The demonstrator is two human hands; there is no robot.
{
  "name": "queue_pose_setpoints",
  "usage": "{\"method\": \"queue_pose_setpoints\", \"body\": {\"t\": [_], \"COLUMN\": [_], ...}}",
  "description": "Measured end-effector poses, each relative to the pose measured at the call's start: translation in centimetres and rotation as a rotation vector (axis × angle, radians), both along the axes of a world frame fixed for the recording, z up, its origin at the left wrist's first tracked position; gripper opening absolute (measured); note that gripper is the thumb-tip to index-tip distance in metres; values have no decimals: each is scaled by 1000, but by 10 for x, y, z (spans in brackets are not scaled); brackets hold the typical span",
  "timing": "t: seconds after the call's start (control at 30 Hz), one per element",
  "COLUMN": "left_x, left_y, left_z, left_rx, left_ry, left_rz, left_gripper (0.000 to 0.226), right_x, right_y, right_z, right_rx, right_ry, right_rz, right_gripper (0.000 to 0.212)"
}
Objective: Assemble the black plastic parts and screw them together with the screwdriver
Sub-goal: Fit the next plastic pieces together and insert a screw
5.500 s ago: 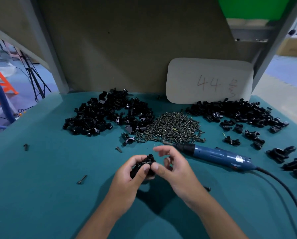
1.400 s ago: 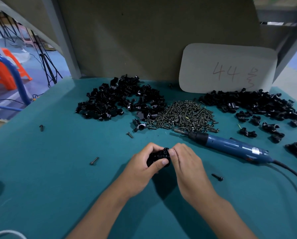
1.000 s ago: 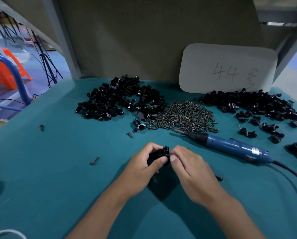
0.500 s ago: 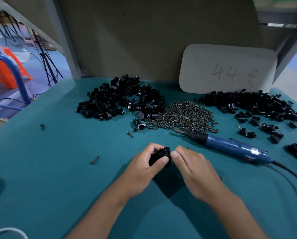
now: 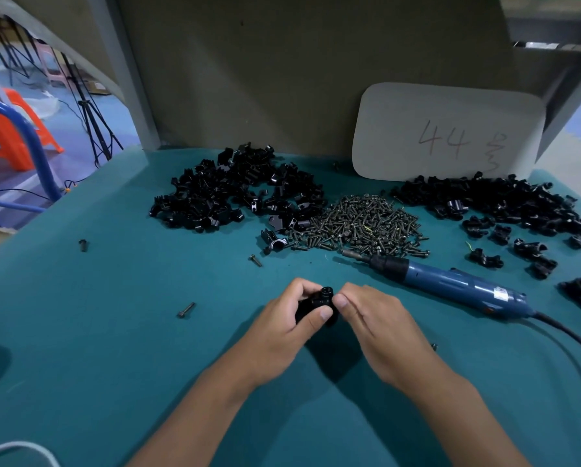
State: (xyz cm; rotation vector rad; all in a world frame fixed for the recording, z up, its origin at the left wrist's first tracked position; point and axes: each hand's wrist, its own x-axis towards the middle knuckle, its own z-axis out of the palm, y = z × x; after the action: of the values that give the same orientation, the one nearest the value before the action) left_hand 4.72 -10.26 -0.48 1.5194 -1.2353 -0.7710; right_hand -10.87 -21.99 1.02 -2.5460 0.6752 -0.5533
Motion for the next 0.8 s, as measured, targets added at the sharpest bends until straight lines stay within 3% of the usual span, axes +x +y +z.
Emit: {"method": "queue_pose_setpoints", "body": {"t": [0.2,0.3,0.43,0.63,0.8], "left_x": [-2,0,1,-2,-1], "left_y": [0,1,1,1,2], "left_z": [2,2,1,3,7], "left_rx": [-7,4,13,13,18], "left_ry": [-1,7,4,-8,12], "left_rz": [-9,11,15,9,28], "left_gripper": [35,34,27,30,36], "right_x": [-1,-5,-5,2,-2], "right_y": [5,2,0,3,0], "right_z": [0,2,4,-1,3], "right_rx": [-25,123,123,92,183], "right_ry": [-18,-147,-178,-179,-209], "right_rz": [-97,-50,22,-61,-7], "right_gripper": [53,32,7,44,11]}}
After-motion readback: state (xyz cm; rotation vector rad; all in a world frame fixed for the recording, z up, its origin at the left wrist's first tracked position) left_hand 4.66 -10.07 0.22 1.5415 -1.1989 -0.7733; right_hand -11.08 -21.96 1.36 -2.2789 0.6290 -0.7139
